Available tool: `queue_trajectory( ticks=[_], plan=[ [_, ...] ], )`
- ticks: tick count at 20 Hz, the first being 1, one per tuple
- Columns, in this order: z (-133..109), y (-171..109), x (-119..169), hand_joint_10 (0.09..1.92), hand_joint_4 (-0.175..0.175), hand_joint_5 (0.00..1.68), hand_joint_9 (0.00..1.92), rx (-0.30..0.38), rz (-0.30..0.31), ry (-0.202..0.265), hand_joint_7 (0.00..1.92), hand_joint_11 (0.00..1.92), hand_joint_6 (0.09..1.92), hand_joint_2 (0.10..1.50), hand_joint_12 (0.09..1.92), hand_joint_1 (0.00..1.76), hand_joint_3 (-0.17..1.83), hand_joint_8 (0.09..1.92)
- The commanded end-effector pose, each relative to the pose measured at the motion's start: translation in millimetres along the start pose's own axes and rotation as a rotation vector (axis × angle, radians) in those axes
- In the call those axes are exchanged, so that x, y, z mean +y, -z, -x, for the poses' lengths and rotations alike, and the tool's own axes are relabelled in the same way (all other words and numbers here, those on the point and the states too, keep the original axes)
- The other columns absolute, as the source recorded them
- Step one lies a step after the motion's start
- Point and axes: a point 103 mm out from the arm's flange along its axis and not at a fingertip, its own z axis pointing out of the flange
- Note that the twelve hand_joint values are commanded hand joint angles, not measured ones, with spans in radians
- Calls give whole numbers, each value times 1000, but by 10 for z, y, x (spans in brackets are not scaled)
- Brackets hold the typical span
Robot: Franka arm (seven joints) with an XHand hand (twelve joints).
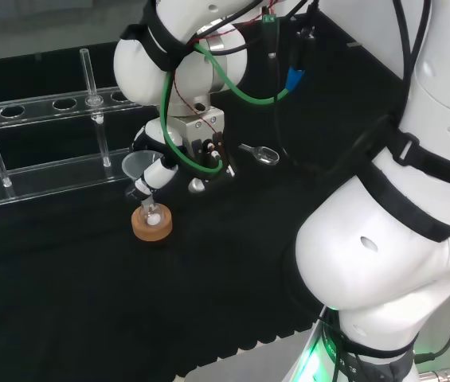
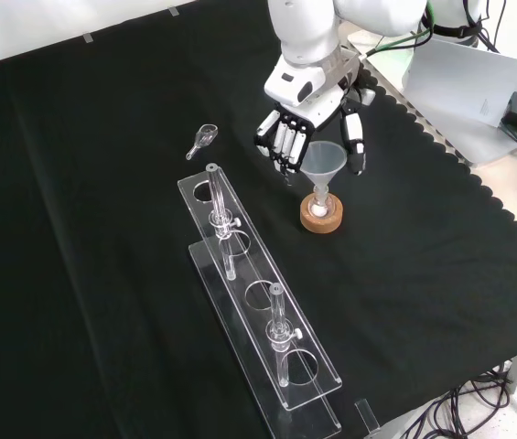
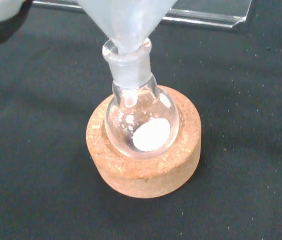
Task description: Remove the funnel from the round-bottom flask.
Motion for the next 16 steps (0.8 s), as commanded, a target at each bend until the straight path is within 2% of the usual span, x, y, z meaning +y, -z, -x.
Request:
queue_trajectory(
  ticks=[1, 9, 16],
  plan=[
    [-5, 47, 2, 387, 86, 835, 918, -3, 39, 13, 1209, 22, 539, 685, 1579, 812, 22, 289],
    [-13, 131, 15, 378, 125, 936, 977, -24, 43, 39, 1307, 28, 642, 686, 1577, 840, 26, 307],
    [-62, 172, 15, 370, 133, 952, 986, -48, 33, 88, 1318, 20, 650, 685, 1578, 846, 27, 306]
  ],
)
